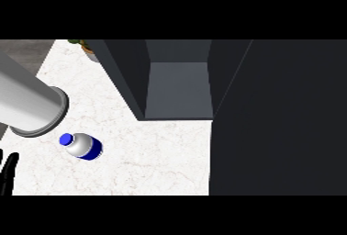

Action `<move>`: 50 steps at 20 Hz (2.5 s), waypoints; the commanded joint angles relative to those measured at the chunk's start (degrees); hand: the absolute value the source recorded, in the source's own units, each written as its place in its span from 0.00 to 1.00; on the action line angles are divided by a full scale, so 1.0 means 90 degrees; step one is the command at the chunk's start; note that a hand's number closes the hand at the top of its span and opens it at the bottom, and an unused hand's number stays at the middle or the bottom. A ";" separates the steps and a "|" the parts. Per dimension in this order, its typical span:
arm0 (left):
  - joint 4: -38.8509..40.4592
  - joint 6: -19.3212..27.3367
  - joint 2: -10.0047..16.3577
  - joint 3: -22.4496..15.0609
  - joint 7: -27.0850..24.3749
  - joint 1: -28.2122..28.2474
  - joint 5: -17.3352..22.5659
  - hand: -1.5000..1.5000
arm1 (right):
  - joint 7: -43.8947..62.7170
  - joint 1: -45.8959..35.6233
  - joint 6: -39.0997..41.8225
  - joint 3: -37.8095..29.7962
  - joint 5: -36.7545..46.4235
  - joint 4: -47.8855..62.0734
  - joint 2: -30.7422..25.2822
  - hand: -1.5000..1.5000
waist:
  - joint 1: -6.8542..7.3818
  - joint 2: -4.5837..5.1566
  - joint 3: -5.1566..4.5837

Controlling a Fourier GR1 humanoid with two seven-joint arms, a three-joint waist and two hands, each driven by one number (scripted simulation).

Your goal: Pick up the bottled water, place it into the cabinet and close the cabinet

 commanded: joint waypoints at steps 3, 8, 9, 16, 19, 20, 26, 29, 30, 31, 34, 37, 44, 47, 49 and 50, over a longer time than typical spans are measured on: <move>0.0124 -0.0187 -0.0025 0.0242 -0.0493 0.0573 0.0431 0.00 | -0.0013 0.1088 0.0228 -0.0182 -0.0526 -0.1308 -0.0035 0.00 | -0.0010 -0.0020 -0.0007; 0.1204 -0.0094 -0.0058 0.0865 -0.0687 -0.0159 0.0666 0.00 | -0.0483 0.1183 0.0473 -0.0257 -0.0493 -0.1002 -0.0028 0.00 | -0.0030 0.0009 -0.0005; 0.1285 -0.0009 0.0013 0.1037 -0.0299 -0.0524 0.0759 0.00 | -0.0145 0.1116 0.0345 -0.0117 -0.0471 -0.1236 -0.0033 0.00 | -0.0037 0.0026 -0.0006; 0.3043 -0.0461 0.0053 0.1551 -0.1590 -0.0681 0.1138 0.00 | -0.0617 0.1796 0.0663 0.0056 -0.0174 -0.1468 -0.0072 0.00 | -0.0076 0.0016 -0.0016; 0.3743 -0.0561 0.0080 0.1746 -0.1870 -0.0941 0.1229 0.00 | -0.0778 0.1943 0.0783 -0.0162 -0.0443 -0.1413 -0.0161 0.00 | -0.0082 0.0023 -0.0014; 0.3615 -0.0626 0.0119 0.1699 -0.1783 -0.0770 0.1230 0.00 | -0.0851 0.2019 0.0748 -0.0029 -0.0327 -0.1455 -0.0053 0.00 | -0.0055 0.0017 -0.0010; 0.5152 -0.0781 0.0321 0.2210 -0.2324 -0.1583 0.1310 0.00 | -0.1627 0.2653 0.1203 -0.0232 -0.0387 -0.1198 -0.0162 0.00 | -0.0152 0.0008 -0.0008; 0.5856 -0.1177 0.0384 0.2372 -0.2821 -0.1699 0.1534 0.00 | -0.1605 0.2467 0.1041 -0.0056 -0.0061 -0.1072 0.0001 0.00 | -0.0067 0.0024 -0.0010; 0.6208 -0.1246 0.0367 0.2437 -0.3058 -0.1729 0.1542 0.00 | -0.1986 0.2746 0.1305 -0.0166 -0.0093 -0.0937 -0.0079 0.00 | -0.0112 0.0012 -0.0010; 0.6402 -0.1092 0.0269 0.2355 -0.3084 -0.2044 0.1417 0.00 | -0.1738 0.2649 0.1127 -0.0275 -0.0137 -0.1052 -0.0081 0.00 | -0.0083 0.0028 -0.0010; 0.6988 -0.1111 0.0300 0.2555 -0.3373 -0.2355 0.1474 0.00 | -0.1744 0.2705 0.1189 -0.0411 -0.0445 -0.1174 -0.0148 0.00 | -0.0062 0.0038 -0.0010; 0.7827 -0.1365 0.0382 0.2715 -0.3938 -0.2520 0.1497 0.00 | -0.1855 0.2787 0.1190 -0.0568 -0.0481 -0.1163 -0.0159 0.00 | -0.0055 0.0046 -0.0014; 0.8971 -0.1108 0.0274 0.2923 -0.4630 -0.3063 0.1356 0.00 | -0.2060 0.3182 0.1342 -0.0269 -0.0178 -0.1322 -0.0022 0.00 | -0.0104 0.0040 -0.0017; 0.9336 -0.1473 0.0568 0.3056 -0.4748 -0.3116 0.1478 0.00 | -0.2298 0.3047 0.1479 -0.0617 -0.0356 -0.1005 -0.0110 0.00 | -0.0054 0.0033 -0.0009; 0.9752 -0.1264 0.0445 0.3066 -0.5090 -0.3314 0.1328 0.00 | -0.2287 0.3409 0.1507 -0.0717 -0.0519 -0.1343 -0.0125 0.00 | -0.0099 0.0039 -0.0014; 1.0334 -0.1334 0.0498 0.3206 -0.5247 -0.3791 0.1426 0.00 | -0.2339 0.3086 0.1560 -0.1006 -0.0619 -0.0907 -0.0284 0.00 | -0.0089 0.0054 -0.0014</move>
